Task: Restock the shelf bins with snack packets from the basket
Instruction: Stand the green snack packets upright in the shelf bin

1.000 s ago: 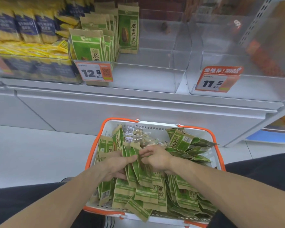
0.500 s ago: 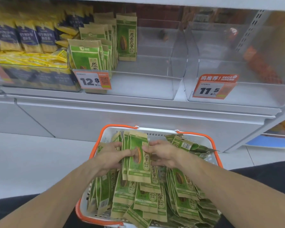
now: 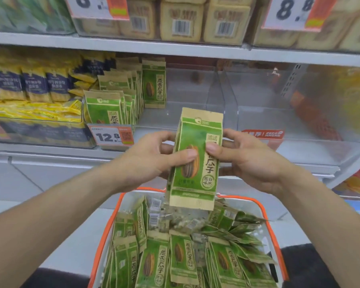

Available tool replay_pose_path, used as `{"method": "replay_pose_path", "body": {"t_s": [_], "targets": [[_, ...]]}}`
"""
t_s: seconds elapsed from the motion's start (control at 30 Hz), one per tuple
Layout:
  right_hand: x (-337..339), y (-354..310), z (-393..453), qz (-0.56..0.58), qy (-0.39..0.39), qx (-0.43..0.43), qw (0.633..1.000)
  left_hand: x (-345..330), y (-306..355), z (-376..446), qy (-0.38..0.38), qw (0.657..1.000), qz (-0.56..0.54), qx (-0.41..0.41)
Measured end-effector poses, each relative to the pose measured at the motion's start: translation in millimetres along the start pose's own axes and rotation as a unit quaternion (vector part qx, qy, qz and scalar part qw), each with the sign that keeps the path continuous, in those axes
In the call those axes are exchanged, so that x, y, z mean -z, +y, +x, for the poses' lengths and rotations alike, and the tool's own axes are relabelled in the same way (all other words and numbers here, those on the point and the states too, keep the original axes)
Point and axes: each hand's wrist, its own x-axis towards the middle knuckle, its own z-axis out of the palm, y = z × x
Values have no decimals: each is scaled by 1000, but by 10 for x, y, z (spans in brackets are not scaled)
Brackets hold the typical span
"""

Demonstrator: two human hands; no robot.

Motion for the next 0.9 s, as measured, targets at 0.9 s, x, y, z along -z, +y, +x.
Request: {"method": "replay_pose_path", "body": {"t_s": [0.9], "targets": [[-369,-278,1398,-389,132,315,856,1079,-339,204,314,775,522,-168]]}}
